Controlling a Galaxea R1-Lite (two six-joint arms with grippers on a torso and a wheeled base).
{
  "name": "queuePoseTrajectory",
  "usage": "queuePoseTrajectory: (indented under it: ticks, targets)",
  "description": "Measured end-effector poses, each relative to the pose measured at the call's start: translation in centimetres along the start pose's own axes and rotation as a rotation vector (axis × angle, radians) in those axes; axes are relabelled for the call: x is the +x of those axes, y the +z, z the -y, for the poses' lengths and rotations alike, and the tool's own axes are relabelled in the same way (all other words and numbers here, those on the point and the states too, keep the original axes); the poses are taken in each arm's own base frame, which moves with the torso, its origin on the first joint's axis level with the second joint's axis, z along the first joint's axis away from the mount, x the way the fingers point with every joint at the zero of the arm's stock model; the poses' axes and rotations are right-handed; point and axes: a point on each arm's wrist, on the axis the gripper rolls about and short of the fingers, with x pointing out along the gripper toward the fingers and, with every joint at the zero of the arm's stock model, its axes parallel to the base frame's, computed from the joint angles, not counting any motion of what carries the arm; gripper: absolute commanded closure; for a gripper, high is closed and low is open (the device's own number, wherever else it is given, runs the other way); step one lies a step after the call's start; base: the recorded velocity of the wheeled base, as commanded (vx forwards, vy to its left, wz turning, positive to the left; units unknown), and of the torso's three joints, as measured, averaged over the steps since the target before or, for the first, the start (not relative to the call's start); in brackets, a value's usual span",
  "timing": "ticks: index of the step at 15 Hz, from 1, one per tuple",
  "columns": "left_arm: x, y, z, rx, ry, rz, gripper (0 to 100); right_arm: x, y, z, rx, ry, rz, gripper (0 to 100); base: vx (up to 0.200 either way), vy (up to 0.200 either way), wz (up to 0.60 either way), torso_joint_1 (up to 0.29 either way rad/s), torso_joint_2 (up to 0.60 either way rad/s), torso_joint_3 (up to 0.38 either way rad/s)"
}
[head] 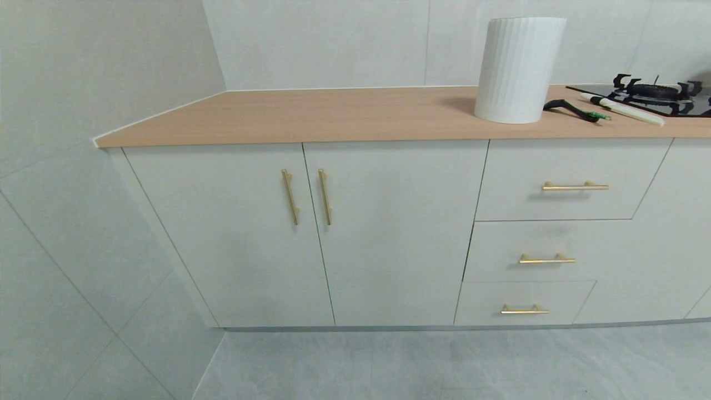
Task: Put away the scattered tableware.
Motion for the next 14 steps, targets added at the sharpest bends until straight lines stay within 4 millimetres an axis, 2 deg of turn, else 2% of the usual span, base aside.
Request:
queuePoseTrajectory:
  ticks: [1,3,6,8,10,14]
  targets:
    - [-0.7,-0.8,-0.2,0.021,0.017,0.035,0,-2.4,-0.8,0.7,-0.023,0.012,0.013,0,0.000,0.000,0.00,0.000,0.00,0.000]
    - [-1.4,-2.6,-0.4,0.077,0.082,0.076,0,-5.9,-2.5,1.8,-0.053,0.023,0.042,0,0.000,0.000,0.00,0.000,0.00,0.000]
    - [-1.3,-3.8,-0.5,0.078,0.180,0.171,0,-8.6,-4.6,2.5,-0.083,-0.005,0.130,0,0.000,0.000,0.00,0.000,0.00,0.000]
    - [-1.4,-4.7,-0.4,0.099,0.220,0.182,0,-8.7,-6.1,2.9,-0.090,-0.071,0.140,0,0.000,0.000,0.00,0.000,0.00,0.000]
    - [-1.6,-5.4,-0.3,0.100,0.250,0.194,0,-8.0,-7.9,3.2,-0.140,-0.094,0.121,0,0.000,0.000,0.00,0.000,0.00,0.000]
    - [-1.7,-5.6,-0.2,0.071,0.184,0.221,0,-6.1,-11.7,3.6,-0.210,-0.006,0.072,0,0.000,0.000,0.00,0.000,0.00,0.000]
